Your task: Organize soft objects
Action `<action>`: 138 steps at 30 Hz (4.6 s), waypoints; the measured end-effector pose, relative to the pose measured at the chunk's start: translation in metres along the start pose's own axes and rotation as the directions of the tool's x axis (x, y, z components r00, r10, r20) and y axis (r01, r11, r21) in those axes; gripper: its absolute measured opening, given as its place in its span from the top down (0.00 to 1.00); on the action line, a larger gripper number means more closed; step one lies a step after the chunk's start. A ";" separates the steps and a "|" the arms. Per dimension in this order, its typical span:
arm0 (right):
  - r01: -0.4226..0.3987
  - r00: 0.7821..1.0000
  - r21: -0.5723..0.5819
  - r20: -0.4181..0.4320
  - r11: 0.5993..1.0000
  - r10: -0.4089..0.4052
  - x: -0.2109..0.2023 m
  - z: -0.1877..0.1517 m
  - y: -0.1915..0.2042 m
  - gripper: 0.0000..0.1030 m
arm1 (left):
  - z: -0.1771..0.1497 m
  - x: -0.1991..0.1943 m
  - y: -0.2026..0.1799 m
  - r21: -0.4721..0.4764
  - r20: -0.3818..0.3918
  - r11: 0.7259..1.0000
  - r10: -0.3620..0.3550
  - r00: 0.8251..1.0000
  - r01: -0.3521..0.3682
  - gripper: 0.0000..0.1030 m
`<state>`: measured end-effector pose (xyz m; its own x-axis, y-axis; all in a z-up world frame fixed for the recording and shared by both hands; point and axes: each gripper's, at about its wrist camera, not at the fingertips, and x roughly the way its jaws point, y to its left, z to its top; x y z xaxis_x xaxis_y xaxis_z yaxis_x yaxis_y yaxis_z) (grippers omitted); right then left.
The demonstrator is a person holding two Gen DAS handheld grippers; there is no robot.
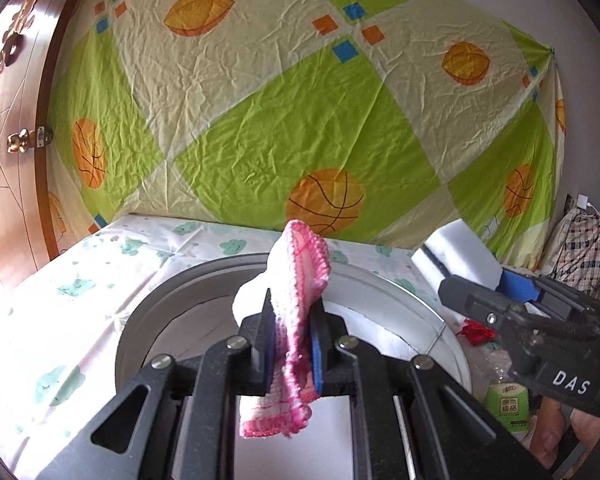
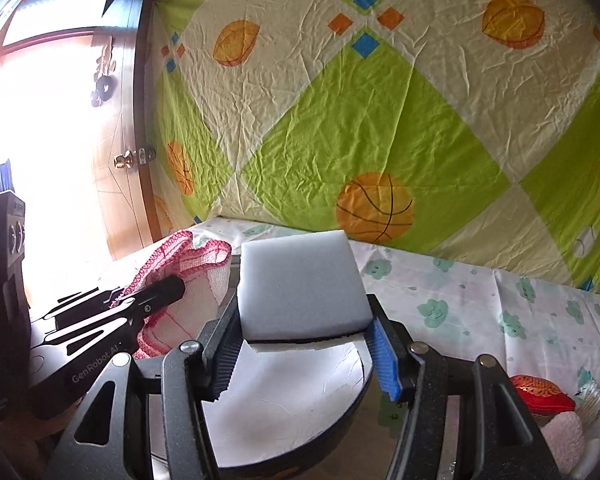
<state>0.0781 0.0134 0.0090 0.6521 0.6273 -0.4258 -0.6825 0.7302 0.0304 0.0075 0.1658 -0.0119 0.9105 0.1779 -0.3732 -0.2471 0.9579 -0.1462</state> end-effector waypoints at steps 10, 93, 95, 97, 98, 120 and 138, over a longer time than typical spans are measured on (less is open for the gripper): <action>0.014 0.986 0.011 -0.166 1.000 -0.012 0.068 0.002 -0.001 0.42 | 0.015 0.034 0.022 0.007 -0.159 1.000 -0.002 0.987 0.003 0.89; 0.249 0.968 0.199 -0.063 0.948 -0.242 -0.127 -0.105 -0.123 0.70 | -0.064 -0.008 -0.182 0.211 -0.306 0.919 -0.261 0.916 0.332 0.32; 0.247 0.969 0.198 -0.066 0.948 -0.239 -0.126 -0.104 -0.123 0.70 | -0.066 -0.001 -0.184 0.201 -0.333 0.918 -0.264 0.905 0.341 0.32; 0.235 0.972 0.211 -0.075 0.949 -0.224 -0.125 -0.105 -0.125 0.70 | -0.067 0.006 -0.187 0.194 -0.365 0.916 -0.265 0.893 0.351 0.32; 0.228 0.973 0.221 -0.079 0.948 -0.216 -0.125 -0.106 -0.127 0.70 | -0.068 0.010 -0.189 0.194 -0.383 0.913 -0.267 0.884 0.360 0.32; 0.205 0.978 0.261 -0.029 0.943 -0.205 -0.134 -0.109 -0.130 0.70 | -0.070 0.018 -0.170 0.076 -0.376 0.923 -0.323 0.868 0.377 0.52; 0.184 0.977 0.241 0.058 0.953 -0.203 -0.147 -0.110 -0.125 0.70 | -0.063 -0.008 -0.158 0.092 -0.183 0.954 -0.264 0.947 0.284 0.52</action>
<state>0.0310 -0.1997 -0.0314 0.7953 0.4806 -0.3696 -0.4511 0.8764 0.1689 0.0180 -0.0007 -0.0430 0.8671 -0.1260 -0.4820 0.0535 0.9855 -0.1613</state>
